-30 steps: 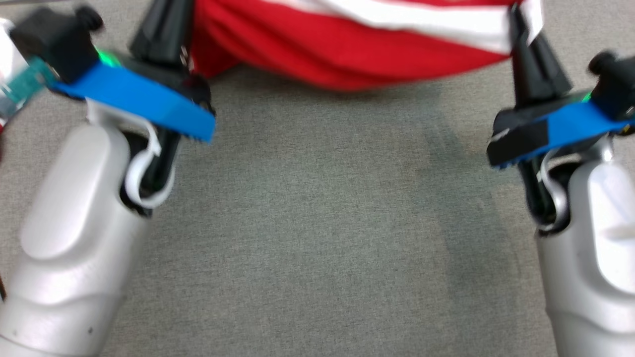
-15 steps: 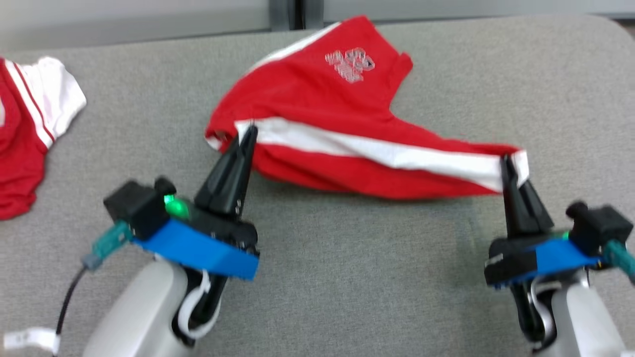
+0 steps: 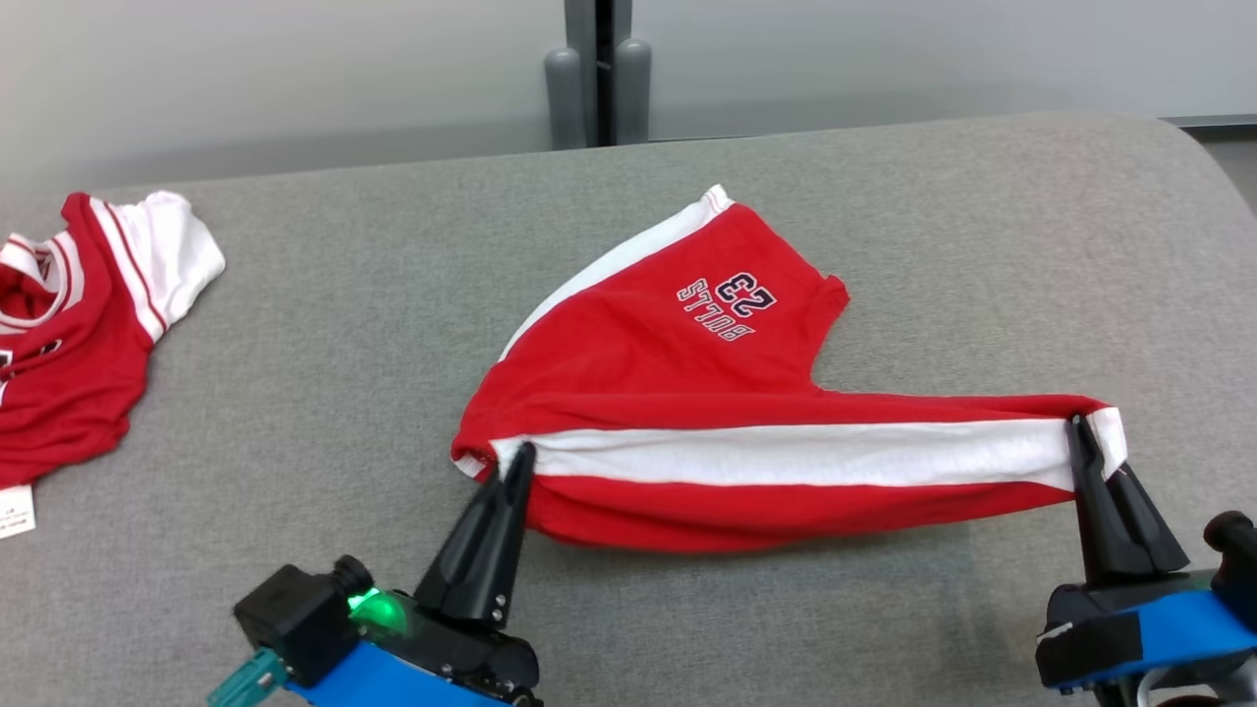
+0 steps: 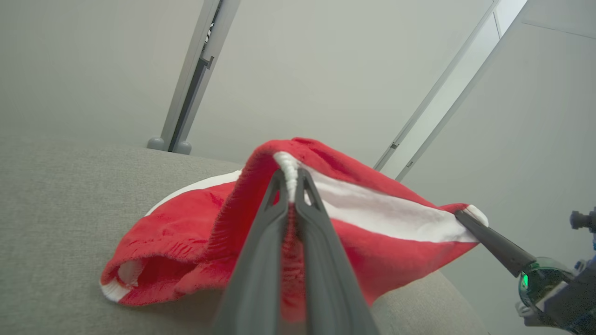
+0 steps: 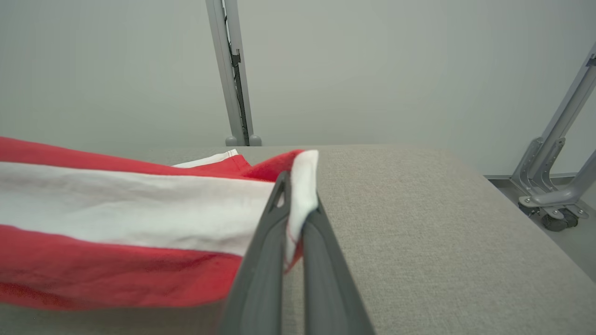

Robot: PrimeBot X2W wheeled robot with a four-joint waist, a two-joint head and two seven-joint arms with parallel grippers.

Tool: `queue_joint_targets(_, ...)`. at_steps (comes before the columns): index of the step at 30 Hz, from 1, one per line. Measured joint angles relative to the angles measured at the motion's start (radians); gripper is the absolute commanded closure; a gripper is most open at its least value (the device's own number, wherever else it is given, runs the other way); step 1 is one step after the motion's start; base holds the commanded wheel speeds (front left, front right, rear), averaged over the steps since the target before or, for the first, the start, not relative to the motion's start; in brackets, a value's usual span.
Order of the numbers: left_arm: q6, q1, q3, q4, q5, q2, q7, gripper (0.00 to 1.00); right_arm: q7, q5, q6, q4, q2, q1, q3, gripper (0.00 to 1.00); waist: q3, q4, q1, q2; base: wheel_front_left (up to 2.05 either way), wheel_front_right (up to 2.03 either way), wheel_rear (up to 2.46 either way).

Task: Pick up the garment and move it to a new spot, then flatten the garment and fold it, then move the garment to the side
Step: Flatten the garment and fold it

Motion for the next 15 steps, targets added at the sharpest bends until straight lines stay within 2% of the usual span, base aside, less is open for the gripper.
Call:
queue_joint_targets(5,0.046,-0.003,-0.008,0.056,-0.008,-0.049,0.018,1.00,0.051,-0.010,0.000,0.064,-0.006,-0.083,-0.014,1.00,0.030,0.032,0.0002,0.0000,0.00,0.00,0.00)
queue_joint_targets(8,0.064,-0.029,0.001,0.105,-0.028,-0.091,0.019,1.00,0.079,-0.012,0.000,0.139,-0.047,-0.176,-0.013,1.00,0.060,0.058,0.0003,0.0000,0.00,0.00,0.00)
queue_joint_targets(15,0.082,-0.143,0.045,0.248,-0.089,-0.194,0.015,1.00,0.127,-0.011,0.000,0.346,-0.140,-0.466,0.065,1.00,0.147,0.118,0.0005,0.0000,0.00,0.00,0.00)
